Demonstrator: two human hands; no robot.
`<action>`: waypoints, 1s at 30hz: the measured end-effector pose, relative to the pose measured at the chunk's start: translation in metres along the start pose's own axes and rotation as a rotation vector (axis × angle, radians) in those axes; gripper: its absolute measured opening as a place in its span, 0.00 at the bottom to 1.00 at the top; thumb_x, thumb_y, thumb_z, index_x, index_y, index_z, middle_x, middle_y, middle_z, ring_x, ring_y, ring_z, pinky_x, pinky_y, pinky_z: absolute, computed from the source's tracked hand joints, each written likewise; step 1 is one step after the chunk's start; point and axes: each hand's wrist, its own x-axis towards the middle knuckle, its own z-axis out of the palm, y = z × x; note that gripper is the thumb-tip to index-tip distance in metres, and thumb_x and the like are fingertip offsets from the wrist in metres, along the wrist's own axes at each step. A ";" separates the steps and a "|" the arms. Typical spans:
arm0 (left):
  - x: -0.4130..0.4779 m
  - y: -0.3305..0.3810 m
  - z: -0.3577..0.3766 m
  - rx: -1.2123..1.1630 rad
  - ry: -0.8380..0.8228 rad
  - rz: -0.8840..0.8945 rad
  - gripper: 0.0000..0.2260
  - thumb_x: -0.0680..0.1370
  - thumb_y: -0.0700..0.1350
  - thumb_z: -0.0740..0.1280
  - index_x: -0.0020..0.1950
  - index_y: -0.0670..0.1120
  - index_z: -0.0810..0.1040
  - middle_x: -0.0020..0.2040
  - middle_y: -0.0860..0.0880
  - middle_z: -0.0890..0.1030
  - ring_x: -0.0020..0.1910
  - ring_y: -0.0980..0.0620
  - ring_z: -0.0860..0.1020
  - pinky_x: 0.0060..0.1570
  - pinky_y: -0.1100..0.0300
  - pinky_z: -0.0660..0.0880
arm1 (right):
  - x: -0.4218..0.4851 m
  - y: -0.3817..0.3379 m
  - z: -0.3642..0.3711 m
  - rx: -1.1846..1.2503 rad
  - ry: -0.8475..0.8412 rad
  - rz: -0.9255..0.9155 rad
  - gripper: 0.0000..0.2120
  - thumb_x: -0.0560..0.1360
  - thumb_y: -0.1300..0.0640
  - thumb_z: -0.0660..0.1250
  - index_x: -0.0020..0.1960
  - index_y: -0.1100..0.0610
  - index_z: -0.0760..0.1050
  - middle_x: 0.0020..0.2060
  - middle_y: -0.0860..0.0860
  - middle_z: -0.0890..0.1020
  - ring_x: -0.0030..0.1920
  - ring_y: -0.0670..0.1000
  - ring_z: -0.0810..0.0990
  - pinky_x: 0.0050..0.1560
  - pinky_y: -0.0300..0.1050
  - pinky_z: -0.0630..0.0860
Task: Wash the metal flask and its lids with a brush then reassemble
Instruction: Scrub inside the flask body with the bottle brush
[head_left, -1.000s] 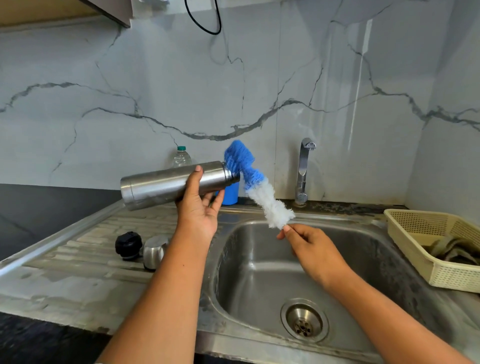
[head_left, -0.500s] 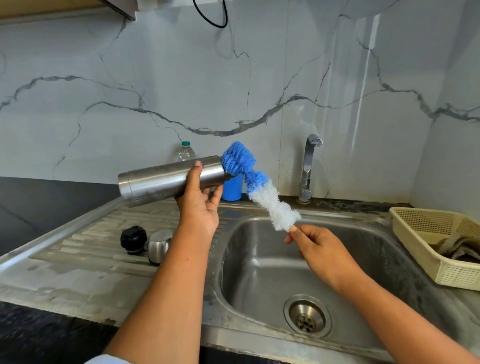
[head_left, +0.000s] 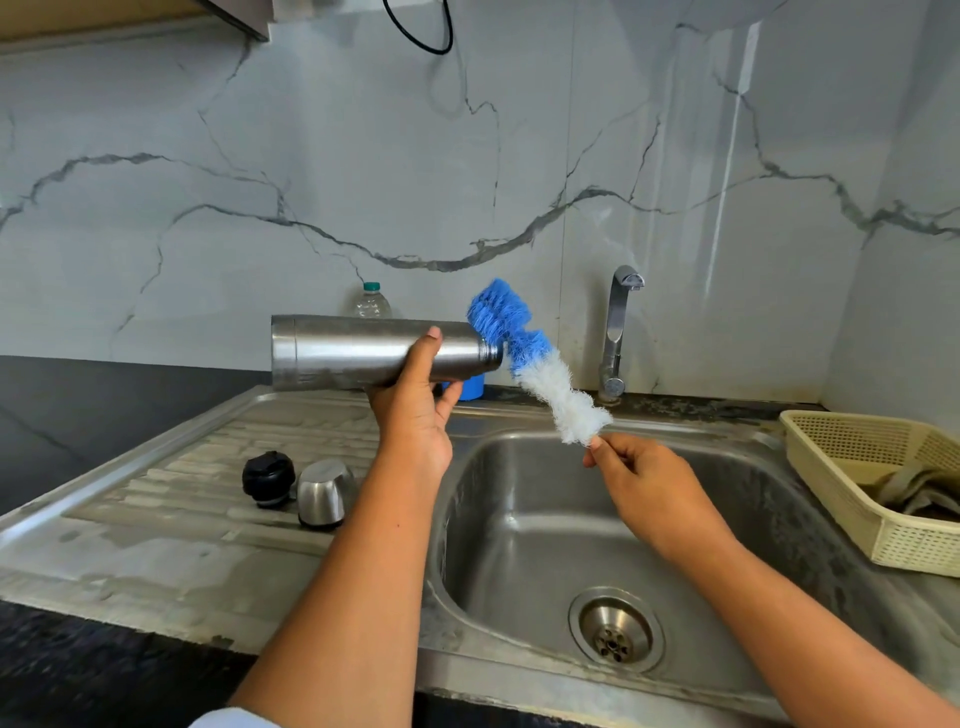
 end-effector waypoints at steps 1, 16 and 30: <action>0.003 0.002 -0.001 -0.022 0.018 0.015 0.24 0.71 0.44 0.81 0.63 0.52 0.76 0.62 0.48 0.84 0.59 0.49 0.84 0.56 0.48 0.83 | -0.001 0.001 -0.004 -0.016 0.007 -0.011 0.15 0.84 0.45 0.58 0.45 0.46 0.79 0.21 0.42 0.72 0.21 0.42 0.68 0.25 0.36 0.66; 0.004 0.020 -0.005 -0.196 0.142 0.024 0.22 0.72 0.48 0.80 0.60 0.52 0.74 0.60 0.47 0.83 0.55 0.48 0.84 0.51 0.52 0.85 | -0.014 0.000 -0.008 -0.223 0.028 -0.164 0.16 0.84 0.45 0.58 0.42 0.49 0.76 0.29 0.49 0.78 0.28 0.49 0.75 0.32 0.54 0.75; -0.002 0.007 0.000 -0.057 0.006 -0.007 0.27 0.72 0.46 0.80 0.68 0.51 0.74 0.60 0.47 0.85 0.54 0.49 0.86 0.51 0.52 0.84 | -0.010 -0.007 -0.006 -0.268 0.103 -0.184 0.16 0.86 0.46 0.54 0.43 0.50 0.72 0.30 0.49 0.77 0.31 0.53 0.76 0.32 0.55 0.74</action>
